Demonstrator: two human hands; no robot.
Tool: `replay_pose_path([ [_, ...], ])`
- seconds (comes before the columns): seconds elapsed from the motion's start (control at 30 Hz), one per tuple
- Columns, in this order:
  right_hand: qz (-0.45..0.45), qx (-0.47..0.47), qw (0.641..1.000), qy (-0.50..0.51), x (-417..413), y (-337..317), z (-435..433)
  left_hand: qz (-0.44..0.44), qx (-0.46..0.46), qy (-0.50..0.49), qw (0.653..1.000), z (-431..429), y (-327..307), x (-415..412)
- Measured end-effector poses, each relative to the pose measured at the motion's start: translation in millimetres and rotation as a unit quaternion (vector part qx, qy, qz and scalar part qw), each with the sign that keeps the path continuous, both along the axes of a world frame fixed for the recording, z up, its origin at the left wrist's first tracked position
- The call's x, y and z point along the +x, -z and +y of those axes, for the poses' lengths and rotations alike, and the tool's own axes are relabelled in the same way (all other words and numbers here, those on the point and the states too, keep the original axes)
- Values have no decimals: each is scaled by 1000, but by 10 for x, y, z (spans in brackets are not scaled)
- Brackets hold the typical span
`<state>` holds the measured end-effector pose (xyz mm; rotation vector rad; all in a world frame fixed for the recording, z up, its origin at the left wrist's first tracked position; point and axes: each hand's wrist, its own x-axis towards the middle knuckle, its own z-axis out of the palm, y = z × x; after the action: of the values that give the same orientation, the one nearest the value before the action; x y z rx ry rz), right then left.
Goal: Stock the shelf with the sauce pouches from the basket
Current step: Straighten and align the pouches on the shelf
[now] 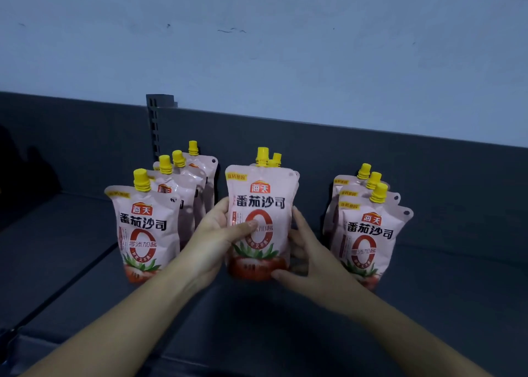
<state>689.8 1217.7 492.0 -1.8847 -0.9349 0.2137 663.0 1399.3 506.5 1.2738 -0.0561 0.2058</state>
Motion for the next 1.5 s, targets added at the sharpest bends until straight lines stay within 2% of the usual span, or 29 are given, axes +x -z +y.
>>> replay_pose_path([
  [0.1,-36,-11,992,119,93,36,96,7,56,29,998,18,74,109],
  [0.17,-68,-51,982,170,125,63,146,20,167,14,986,63,127,156],
  [0.3,-118,-77,965,222,173,122,203,60,386,21,920,190,225,175],
  [0.37,-131,-92,958,239,218,127,231,53,438,-7,897,204,272,208],
  [0.53,-117,-160,939,282,339,105,303,44,436,-49,898,164,296,340],
  [0.73,-53,-163,943,286,262,202,257,53,456,-29,888,204,353,286],
  [0.9,-69,-161,930,323,86,264,221,93,501,-40,859,348,449,61],
  [0.97,-84,-187,933,294,-6,247,239,90,533,-39,841,399,447,-110],
  [1.1,-141,-213,955,148,-304,130,411,42,592,-55,803,485,361,-594],
  [1.2,-216,-193,956,57,-568,29,592,22,588,-148,795,594,309,-1116],
  [1.27,-252,-180,951,-7,-755,0,748,24,601,-231,765,722,309,-1528],
  [1.33,-261,-158,950,-67,-959,-6,950,52,629,-302,714,906,361,-1945],
  [1.4,-246,-157,947,-134,-1174,11,1220,115,650,-348,666,1076,432,-2380],
  [1.5,-253,-183,926,-212,-1543,89,1682,209,658,-358,629,1298,567,-3039],
])
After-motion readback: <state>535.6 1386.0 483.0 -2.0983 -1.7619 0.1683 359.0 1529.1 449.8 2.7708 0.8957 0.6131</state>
